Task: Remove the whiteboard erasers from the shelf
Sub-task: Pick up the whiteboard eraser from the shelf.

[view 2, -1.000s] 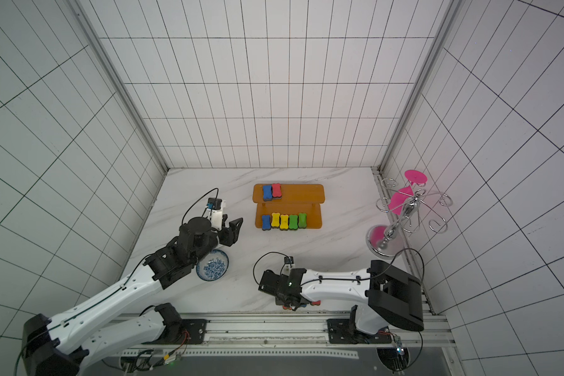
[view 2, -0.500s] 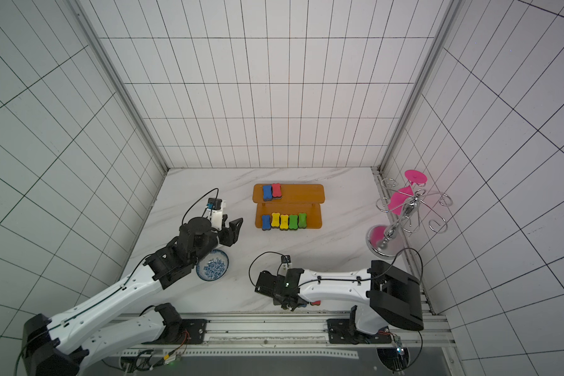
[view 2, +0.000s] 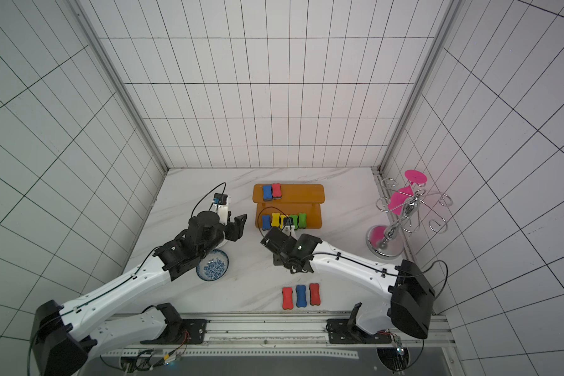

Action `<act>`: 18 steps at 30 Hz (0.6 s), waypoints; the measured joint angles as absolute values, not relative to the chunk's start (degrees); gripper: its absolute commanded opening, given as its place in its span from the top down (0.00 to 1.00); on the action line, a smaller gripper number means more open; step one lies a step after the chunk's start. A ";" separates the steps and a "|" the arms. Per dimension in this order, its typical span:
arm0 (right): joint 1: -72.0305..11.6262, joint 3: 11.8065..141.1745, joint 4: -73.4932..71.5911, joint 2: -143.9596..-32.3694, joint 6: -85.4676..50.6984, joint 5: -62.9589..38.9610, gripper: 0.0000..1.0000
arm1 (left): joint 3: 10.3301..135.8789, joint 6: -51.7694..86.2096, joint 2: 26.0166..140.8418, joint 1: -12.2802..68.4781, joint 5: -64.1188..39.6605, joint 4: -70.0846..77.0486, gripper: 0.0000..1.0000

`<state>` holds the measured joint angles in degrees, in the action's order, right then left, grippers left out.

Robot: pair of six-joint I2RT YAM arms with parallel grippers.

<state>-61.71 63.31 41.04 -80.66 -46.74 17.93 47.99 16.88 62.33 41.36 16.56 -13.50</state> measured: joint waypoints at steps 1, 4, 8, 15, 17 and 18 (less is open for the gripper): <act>-59.48 65.25 40.38 -81.14 -44.34 17.80 0.53 | 49.04 17.10 63.46 41.10 16.60 -13.54 0.29; -52.95 71.11 38.46 -83.72 -37.45 16.45 0.53 | 52.34 18.52 66.85 39.86 16.75 -13.76 0.29; -45.41 79.70 36.42 -89.93 -29.91 12.91 0.53 | 55.81 19.75 71.26 37.52 16.36 -14.00 0.29; -37.69 95.68 35.03 -102.63 -21.41 6.61 0.47 | 56.88 19.90 74.59 37.01 14.26 -14.11 0.29; -36.64 100.77 35.62 -106.28 -19.90 5.30 0.46 | 56.88 19.90 74.72 37.01 14.35 -14.20 0.29; -36.32 103.00 35.68 -107.87 -19.38 4.80 0.46 | 56.88 19.90 74.70 36.99 14.44 -14.13 0.29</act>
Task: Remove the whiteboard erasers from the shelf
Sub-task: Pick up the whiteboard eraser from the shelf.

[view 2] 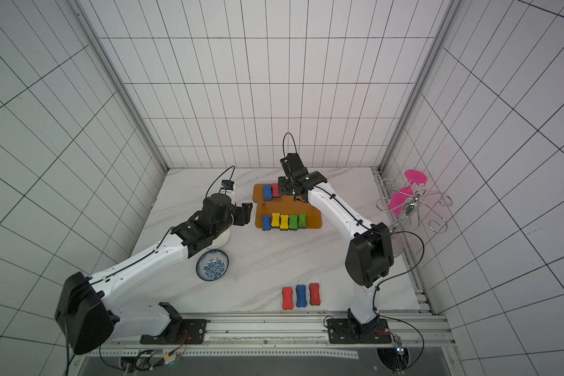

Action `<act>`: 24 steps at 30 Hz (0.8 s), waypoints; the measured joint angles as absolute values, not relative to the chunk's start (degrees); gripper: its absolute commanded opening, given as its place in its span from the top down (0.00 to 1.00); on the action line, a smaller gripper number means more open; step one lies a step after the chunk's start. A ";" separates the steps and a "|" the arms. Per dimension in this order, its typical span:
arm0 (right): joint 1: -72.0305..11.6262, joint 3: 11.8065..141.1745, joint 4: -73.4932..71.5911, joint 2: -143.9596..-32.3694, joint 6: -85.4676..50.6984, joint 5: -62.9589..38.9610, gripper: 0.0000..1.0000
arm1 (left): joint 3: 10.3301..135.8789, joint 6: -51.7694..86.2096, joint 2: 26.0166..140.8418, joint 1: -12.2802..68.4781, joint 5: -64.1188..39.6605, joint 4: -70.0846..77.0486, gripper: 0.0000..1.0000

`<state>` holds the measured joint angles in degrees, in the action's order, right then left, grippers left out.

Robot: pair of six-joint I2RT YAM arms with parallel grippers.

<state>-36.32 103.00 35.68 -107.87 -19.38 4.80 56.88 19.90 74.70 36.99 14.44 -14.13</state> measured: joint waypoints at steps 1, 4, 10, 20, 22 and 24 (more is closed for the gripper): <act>-36.12 105.12 35.88 -109.47 -18.79 4.21 0.45 | 56.84 19.90 74.65 36.95 14.61 -13.96 0.29; -35.83 109.21 36.53 -112.86 -17.50 2.37 0.43 | 56.21 19.86 74.46 36.71 14.87 -13.28 0.29; -35.64 113.08 38.48 -116.31 -16.16 0.23 0.42 | 55.99 19.75 74.43 36.29 15.18 -12.80 0.28; -35.64 113.47 40.21 -117.40 -15.51 -0.73 0.41 | 54.89 19.97 74.43 35.53 15.14 -12.47 0.28; -35.64 113.69 40.27 -117.97 -15.38 -0.71 0.40 | 54.83 19.99 74.43 35.51 15.14 -12.36 0.28; -35.70 113.78 40.36 -118.50 -15.25 -0.69 0.40 | 54.81 20.03 74.43 35.44 15.11 -12.25 0.28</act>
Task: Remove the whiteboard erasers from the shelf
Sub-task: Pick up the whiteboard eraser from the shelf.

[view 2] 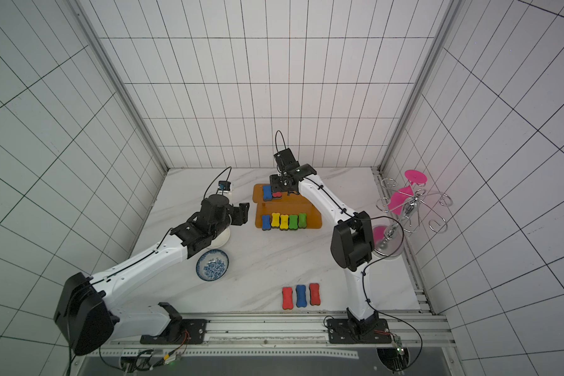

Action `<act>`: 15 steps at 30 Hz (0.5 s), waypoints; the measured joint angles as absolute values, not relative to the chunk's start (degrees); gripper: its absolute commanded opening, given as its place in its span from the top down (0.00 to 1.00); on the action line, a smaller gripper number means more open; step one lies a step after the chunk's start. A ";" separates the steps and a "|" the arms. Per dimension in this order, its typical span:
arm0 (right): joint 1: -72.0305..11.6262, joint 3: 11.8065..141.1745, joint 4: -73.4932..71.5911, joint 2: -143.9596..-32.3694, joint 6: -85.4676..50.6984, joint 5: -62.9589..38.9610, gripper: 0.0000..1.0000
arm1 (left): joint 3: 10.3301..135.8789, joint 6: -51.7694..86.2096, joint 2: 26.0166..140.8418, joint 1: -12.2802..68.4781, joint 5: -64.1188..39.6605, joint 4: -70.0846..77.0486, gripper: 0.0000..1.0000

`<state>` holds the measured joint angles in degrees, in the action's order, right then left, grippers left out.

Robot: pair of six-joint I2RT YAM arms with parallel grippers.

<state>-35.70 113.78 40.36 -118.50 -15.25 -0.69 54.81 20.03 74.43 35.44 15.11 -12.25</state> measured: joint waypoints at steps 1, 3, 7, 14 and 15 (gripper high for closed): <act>-35.70 113.80 40.40 -118.69 -15.18 -0.64 0.41 | 54.78 20.05 74.43 35.40 15.09 -12.19 0.28; -35.79 113.80 40.56 -119.07 -15.03 -0.54 0.41 | 54.72 20.14 74.41 35.33 14.98 -12.16 0.28; -36.14 113.78 40.75 -119.20 -14.68 0.27 0.41 | 54.43 20.18 74.41 35.16 14.90 -11.90 0.28; -36.14 113.80 41.89 -119.20 -13.89 2.11 0.42 | 54.26 20.36 74.28 34.76 14.76 -11.70 0.28; -36.14 113.78 41.93 -119.20 -13.72 2.42 0.42 | 54.26 20.43 74.24 34.76 14.76 -11.64 0.28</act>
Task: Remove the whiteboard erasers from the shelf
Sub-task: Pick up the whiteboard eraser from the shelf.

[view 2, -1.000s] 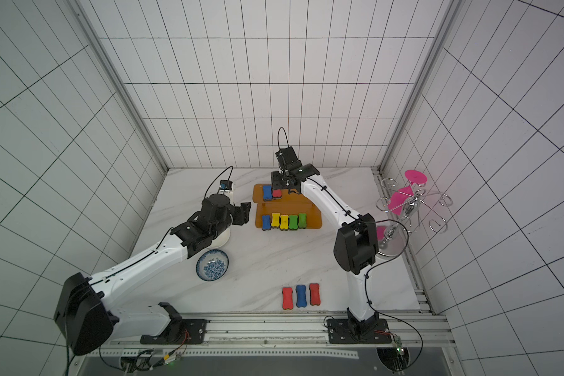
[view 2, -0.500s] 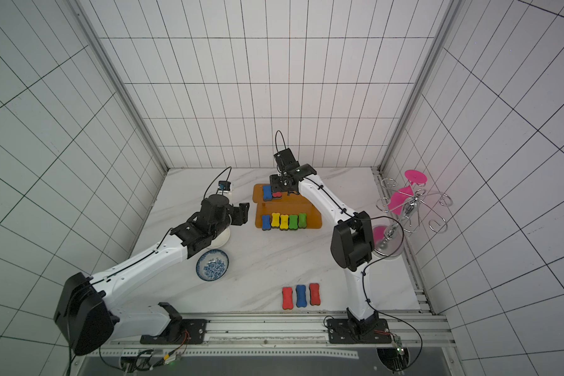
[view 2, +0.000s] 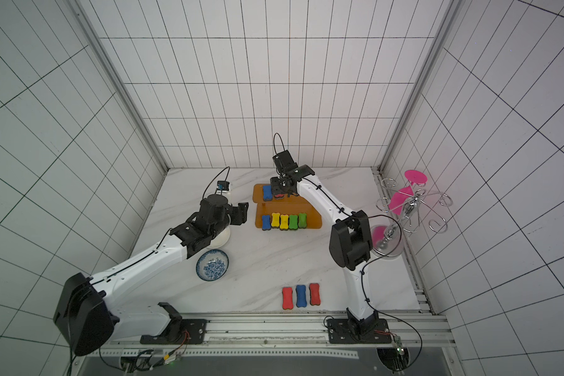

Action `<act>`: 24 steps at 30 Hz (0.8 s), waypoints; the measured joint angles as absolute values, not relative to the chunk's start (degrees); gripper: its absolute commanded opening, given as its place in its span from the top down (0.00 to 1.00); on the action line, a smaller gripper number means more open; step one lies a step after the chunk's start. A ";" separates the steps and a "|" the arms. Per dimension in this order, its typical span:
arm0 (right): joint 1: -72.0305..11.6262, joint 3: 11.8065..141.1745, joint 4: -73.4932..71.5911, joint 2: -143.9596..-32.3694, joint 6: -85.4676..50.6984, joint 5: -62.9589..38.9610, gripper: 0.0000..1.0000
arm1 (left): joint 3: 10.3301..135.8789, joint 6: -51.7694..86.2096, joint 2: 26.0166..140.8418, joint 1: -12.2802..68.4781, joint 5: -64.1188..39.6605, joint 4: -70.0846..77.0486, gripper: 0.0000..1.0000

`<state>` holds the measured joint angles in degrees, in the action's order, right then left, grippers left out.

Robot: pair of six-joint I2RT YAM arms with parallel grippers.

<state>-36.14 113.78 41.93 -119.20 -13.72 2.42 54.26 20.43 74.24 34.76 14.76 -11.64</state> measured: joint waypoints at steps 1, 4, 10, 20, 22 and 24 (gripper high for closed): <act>-36.14 113.78 41.98 -119.20 -13.65 2.61 0.42 | 54.26 20.49 74.22 34.76 14.74 -11.60 0.28; -36.14 113.78 42.19 -119.20 -13.34 3.40 0.42 | 54.26 20.62 74.22 34.76 14.72 -11.53 0.28; -36.14 113.78 42.94 -119.17 -13.10 4.12 0.42 | 54.26 20.71 73.89 34.76 14.68 -11.49 0.28; -37.10 115.31 44.29 -120.11 -13.85 4.40 0.49 | 53.84 20.86 72.84 34.74 14.70 -11.38 0.28; -37.15 115.42 44.51 -120.42 -14.17 4.58 0.51 | 53.74 20.97 72.69 34.74 14.68 -11.38 0.28; -37.15 115.42 44.80 -120.70 -14.63 4.86 0.52 | 53.71 21.04 72.66 34.74 14.68 -11.38 0.28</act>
<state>-37.15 115.42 44.80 -120.70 -14.63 4.86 53.71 21.04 72.66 34.74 14.68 -11.38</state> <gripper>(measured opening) 0.488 0.720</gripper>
